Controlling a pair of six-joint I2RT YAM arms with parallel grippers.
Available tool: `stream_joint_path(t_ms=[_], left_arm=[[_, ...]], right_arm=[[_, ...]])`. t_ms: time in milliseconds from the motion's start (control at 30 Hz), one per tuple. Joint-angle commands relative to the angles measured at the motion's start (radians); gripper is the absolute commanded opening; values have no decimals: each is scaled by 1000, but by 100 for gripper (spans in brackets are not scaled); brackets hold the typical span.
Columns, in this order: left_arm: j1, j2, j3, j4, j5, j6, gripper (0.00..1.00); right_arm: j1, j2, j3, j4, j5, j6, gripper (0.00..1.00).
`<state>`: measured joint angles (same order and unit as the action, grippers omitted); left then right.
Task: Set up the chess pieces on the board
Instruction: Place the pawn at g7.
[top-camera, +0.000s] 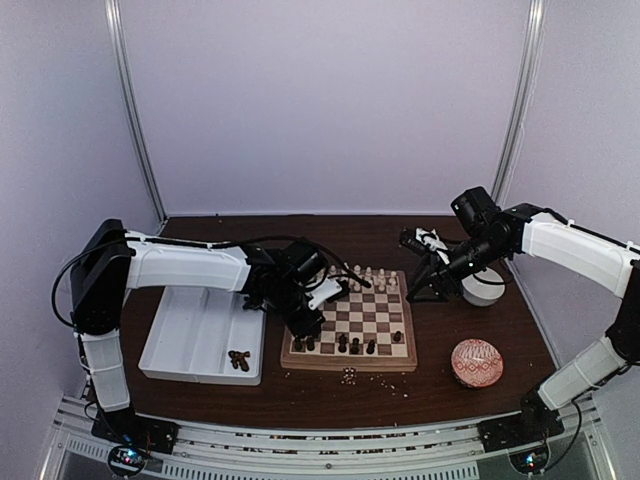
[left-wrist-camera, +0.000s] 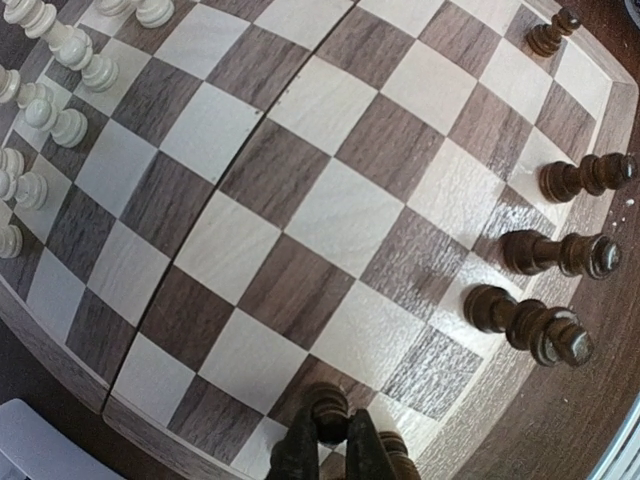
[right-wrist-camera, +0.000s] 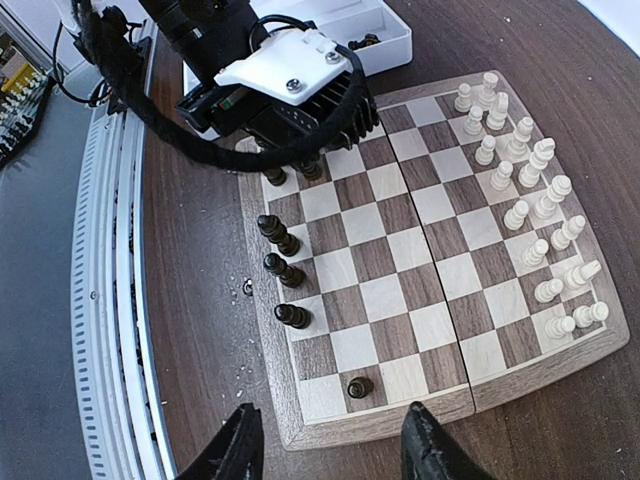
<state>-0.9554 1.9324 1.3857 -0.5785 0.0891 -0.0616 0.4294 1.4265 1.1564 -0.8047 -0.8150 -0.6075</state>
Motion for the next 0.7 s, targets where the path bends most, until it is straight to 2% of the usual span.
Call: stream_joint_path(t_ms=[0,167,367,667], left_arm=[[6,-7,-11,-1,-9,-5,0],[6,-9,-13,-4,-9,-6,0],[6,-35,-3,-6,-20,-7,11],[5,-61,62,-21,-19,-7,18]], right_arm=[[-6,3,-2,-10,-19,-18,48],[-7,5,-2,-12,-19,-19,48],[-6,4,0,-12,-19,-18,48],[-6,6,4,-18,-21,-18,48]])
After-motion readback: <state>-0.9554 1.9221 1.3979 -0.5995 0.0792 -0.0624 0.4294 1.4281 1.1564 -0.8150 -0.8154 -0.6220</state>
